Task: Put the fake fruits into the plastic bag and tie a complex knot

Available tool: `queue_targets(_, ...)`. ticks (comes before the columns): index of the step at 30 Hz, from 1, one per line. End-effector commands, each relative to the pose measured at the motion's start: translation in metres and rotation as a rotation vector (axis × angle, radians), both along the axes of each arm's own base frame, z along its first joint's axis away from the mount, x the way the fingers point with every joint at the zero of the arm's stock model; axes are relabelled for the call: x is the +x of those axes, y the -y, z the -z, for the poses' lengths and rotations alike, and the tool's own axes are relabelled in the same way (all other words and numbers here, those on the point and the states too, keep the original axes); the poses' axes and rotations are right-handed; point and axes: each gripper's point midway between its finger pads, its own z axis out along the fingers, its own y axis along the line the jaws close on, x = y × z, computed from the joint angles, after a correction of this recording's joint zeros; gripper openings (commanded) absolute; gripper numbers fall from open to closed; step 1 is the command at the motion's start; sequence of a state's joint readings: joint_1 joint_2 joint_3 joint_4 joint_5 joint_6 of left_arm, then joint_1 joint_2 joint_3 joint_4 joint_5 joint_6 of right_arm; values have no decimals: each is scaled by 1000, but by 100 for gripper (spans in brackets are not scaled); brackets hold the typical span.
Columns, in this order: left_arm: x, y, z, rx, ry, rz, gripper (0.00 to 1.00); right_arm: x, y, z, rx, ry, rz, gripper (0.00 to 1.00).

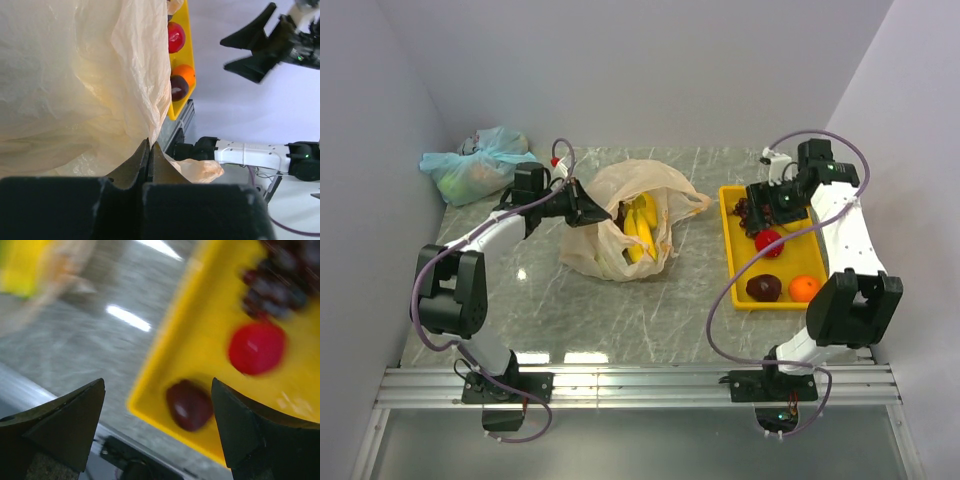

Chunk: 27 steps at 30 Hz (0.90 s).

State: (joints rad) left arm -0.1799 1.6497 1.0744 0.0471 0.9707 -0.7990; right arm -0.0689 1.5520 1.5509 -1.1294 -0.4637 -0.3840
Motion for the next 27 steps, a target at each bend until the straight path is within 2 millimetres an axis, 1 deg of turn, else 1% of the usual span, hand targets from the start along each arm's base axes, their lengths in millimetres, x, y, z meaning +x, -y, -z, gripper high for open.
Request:
queue_targets(1, 0, 0, -9, 24, 74, 17, 0, 24, 73, 24, -298, 40, 166, 94)
queue_targets(2, -1, 0, -7, 29, 67, 20, 0, 26, 82, 37, -326, 7, 188, 94)
queue_targets(3, 1, 0, -8, 32, 74, 20, 0, 29, 89, 42, -356, -9, 198, 95)
queue_targets(4, 1, 1, -6, 32, 70, 21, 0, 33, 90, 47, -364, -16, 204, 95)
queue_targets(5, 1, 1, -6, 31, 67, 22, 0, 37, 92, 56, -365, -43, 210, 96)
queue_targets(7, 3, 2, -6, 33, 75, 24, 0, 42, 94, 64, -372, -73, 221, 96)
queue_targets(8, 6, 2, -9, 34, 87, 25, 0, 47, 95, 74, -376, -101, 237, 96)
queue_targets(9, 4, 2, -6, 39, 60, 30, 0, 48, 97, 79, -390, -116, 243, 96)
queue_targets(10, 5, 2, -4, 40, 58, 32, 0, 49, 102, 84, -420, -130, 256, 96)
queue_targets(11, 5, 2, -5, 39, 60, 34, 0, 49, 103, 95, -429, -162, 261, 96)
queue_targets(15, 6, 2, -5, 45, 64, 32, 0, 48, 109, 119, -464, -222, 270, 97)
queue_targets(16, 6, 2, -4, 45, 64, 34, 0, 47, 109, 123, -462, -234, 271, 97)
queue_targets(17, 6, 2, -4, 45, 64, 32, 0, 44, 107, 132, -453, -260, 262, 97)
queue_targets(19, 7, 2, -2, 47, 62, 30, 0, 40, 104, 139, -439, -286, 254, 95)
queue_targets(20, 7, 2, -2, 47, 62, 30, 0, 39, 101, 142, -425, -297, 245, 92)
queue_targets(21, 7, 2, -2, 49, 62, 29, 0, 38, 98, 143, -407, -303, 242, 85)
queue_targets(22, 7, 2, -1, 49, 59, 29, 0, 35, 98, 141, -403, -313, 245, 81)
queue_targets(23, 8, 1, -2, 49, 63, 28, 0, 34, 97, 136, -393, -308, 246, 76)
queue_targets(24, 8, 2, -2, 50, 66, 30, 0, 34, 92, 131, -358, -299, 240, 66)
queue_targets(25, 8, 2, -3, 48, 66, 32, 0, 35, 92, 125, -345, -286, 243, 62)
queue_targets(26, 8, 2, -3, 43, 69, 33, 0, 35, 89, 112, -333, -251, 233, 58)
queue_targets(27, 7, 3, -3, 41, 63, 33, 0, 37, 87, 104, -320, -229, 224, 53)
